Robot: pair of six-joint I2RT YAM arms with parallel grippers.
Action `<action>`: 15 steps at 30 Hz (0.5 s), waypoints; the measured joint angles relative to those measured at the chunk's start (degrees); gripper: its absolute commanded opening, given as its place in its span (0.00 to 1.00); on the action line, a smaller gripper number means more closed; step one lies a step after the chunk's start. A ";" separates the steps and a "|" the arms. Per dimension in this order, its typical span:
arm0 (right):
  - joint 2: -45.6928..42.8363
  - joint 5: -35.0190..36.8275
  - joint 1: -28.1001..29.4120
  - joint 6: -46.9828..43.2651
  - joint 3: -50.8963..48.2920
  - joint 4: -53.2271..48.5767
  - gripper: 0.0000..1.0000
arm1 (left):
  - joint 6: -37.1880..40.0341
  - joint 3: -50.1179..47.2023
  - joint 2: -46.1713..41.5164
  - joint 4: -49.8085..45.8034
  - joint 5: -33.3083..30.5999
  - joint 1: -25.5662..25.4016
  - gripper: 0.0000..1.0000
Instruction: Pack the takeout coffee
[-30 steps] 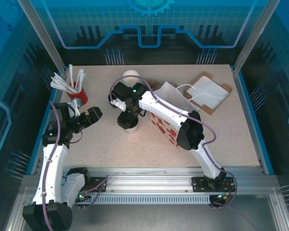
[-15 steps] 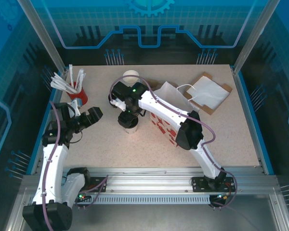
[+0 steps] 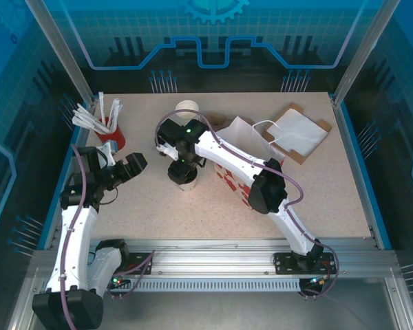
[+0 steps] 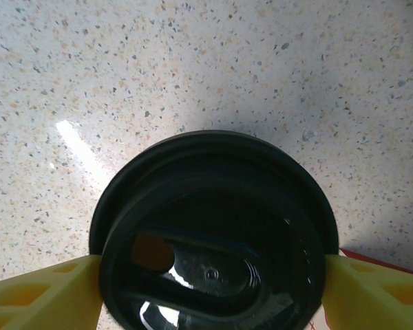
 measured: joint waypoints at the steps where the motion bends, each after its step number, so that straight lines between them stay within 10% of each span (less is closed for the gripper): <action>1: 0.20 0.07 0.07 0.00 0.31 -0.09 0.79 | 0.00 0.00 0.00 0.02 0.17 0.00 0.87; 15: 0.35 1.49 0.68 0.00 1.16 -0.94 0.71 | -0.02 0.00 0.00 0.17 0.81 0.00 0.87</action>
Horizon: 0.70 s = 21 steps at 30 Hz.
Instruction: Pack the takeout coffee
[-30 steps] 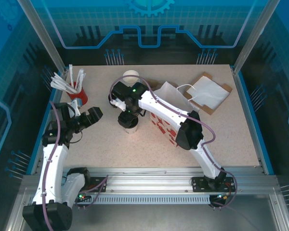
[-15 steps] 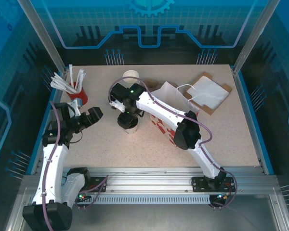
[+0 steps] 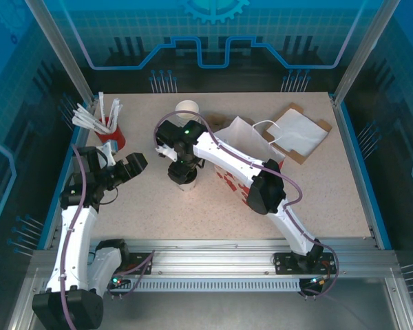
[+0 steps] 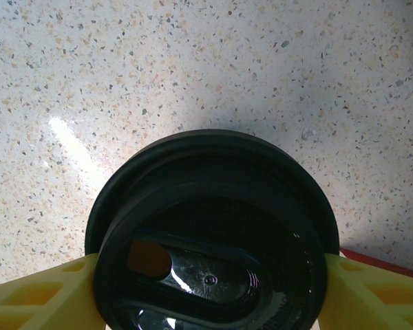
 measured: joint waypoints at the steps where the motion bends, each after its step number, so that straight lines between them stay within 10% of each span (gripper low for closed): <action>1: 0.07 0.07 0.02 0.00 0.13 -0.11 0.70 | 0.02 0.00 0.00 0.02 0.00 0.00 0.87; 21: -1.03 1.73 0.66 -0.22 0.33 -1.01 0.48 | -0.04 0.00 0.00 0.04 1.07 0.00 0.86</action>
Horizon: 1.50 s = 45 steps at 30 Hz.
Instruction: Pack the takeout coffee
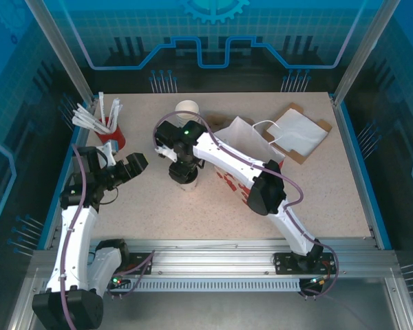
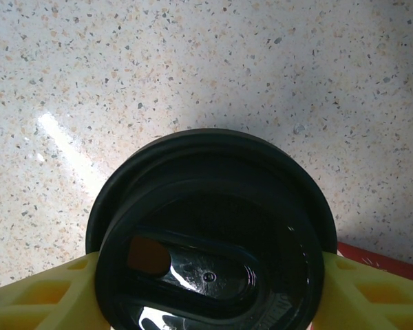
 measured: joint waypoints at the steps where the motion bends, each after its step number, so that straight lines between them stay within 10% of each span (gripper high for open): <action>1: -0.50 -0.09 0.00 0.00 0.00 0.00 0.47 | -0.02 0.00 0.00 0.02 0.00 0.00 0.86; 14: -17.68 -5.11 0.31 0.00 4.20 0.17 0.41 | -2.08 2.38 0.00 1.40 -0.24 -1.33 0.83; 30: -39.08 -2.25 -12.00 0.50 6.12 1.01 0.38 | -4.55 17.59 11.52 8.79 -8.52 -25.44 0.80; 45: -49.86 -0.66 -21.92 1.55 -14.53 -4.94 0.36 | 11.72 40.11 36.89 4.94 -12.11 -39.58 0.70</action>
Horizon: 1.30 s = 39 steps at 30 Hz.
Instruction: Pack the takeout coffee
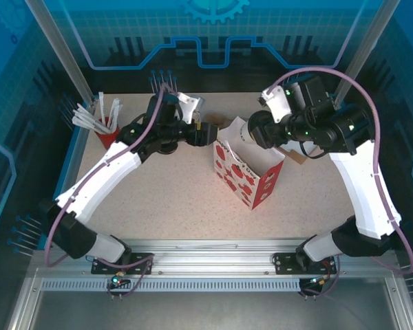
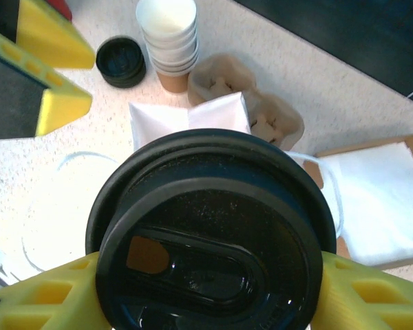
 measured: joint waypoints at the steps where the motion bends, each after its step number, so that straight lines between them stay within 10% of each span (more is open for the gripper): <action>1: 0.22 -0.15 0.02 0.00 -0.31 -0.42 0.36 | 0.57 1.01 1.07 -0.57 0.07 -0.07 0.70; 22: 7.50 -1.25 0.13 -0.09 -7.43 -5.03 0.36 | 7.85 10.25 9.44 -6.32 3.76 -0.13 0.69; 39: 7.54 -1.25 0.11 -0.26 -11.74 -3.52 0.35 | 10.64 23.37 22.77 -12.72 7.06 -0.13 0.45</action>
